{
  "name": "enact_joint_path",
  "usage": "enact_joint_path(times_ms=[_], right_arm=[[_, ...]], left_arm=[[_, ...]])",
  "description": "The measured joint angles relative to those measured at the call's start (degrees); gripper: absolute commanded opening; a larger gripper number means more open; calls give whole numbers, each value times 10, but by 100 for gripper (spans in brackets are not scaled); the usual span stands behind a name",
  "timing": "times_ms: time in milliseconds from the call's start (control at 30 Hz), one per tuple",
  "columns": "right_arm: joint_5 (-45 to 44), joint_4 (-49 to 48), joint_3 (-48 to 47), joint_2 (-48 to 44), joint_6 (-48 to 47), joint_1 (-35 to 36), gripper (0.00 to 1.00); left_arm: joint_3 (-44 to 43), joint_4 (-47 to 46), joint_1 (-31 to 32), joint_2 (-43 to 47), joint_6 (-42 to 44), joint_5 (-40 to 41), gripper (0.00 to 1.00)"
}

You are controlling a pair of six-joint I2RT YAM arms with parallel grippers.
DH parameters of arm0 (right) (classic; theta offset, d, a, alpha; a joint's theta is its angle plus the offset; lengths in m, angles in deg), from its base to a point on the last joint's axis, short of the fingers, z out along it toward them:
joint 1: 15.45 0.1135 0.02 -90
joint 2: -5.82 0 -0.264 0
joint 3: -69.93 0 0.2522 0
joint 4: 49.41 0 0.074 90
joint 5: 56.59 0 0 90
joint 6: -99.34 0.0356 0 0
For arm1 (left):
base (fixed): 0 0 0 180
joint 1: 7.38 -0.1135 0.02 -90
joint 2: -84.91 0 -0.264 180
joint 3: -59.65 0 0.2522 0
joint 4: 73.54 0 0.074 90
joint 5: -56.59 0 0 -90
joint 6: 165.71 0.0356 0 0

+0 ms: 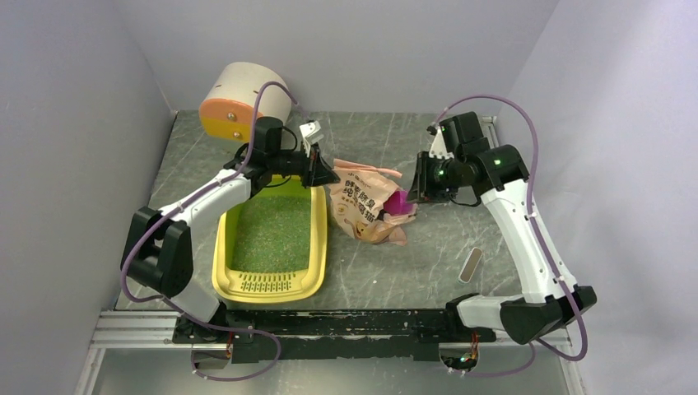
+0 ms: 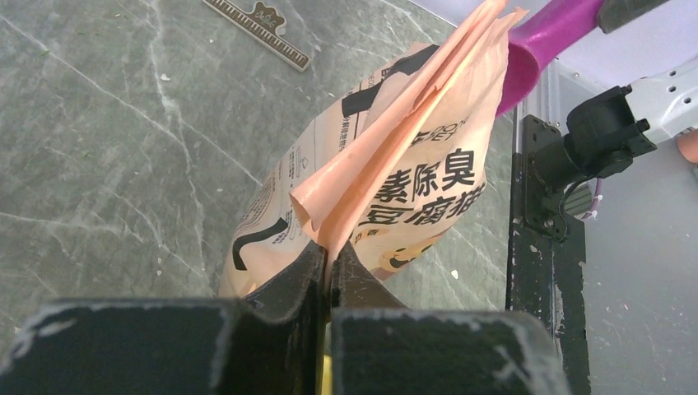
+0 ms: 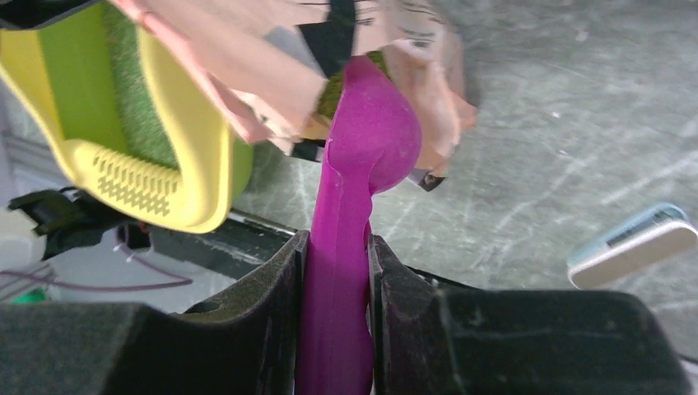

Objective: Fill the litter box with clean litter
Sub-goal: 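Scoop the cat litter from the cat litter bag.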

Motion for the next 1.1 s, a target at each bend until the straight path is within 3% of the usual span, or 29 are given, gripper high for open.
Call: enact_joint_path(times_ms=[267,633,1100], right_arm=[[72,-67,33,6,8,11,0],[-50,-45,34,47,23,23,0],[-26,-101,77,83,26,37,0]], left_arm=[[27,-17,0,18,0,7,5],[47,-40,8,30,-9,7,5],[47,-38,21,30,-8,23,5]])
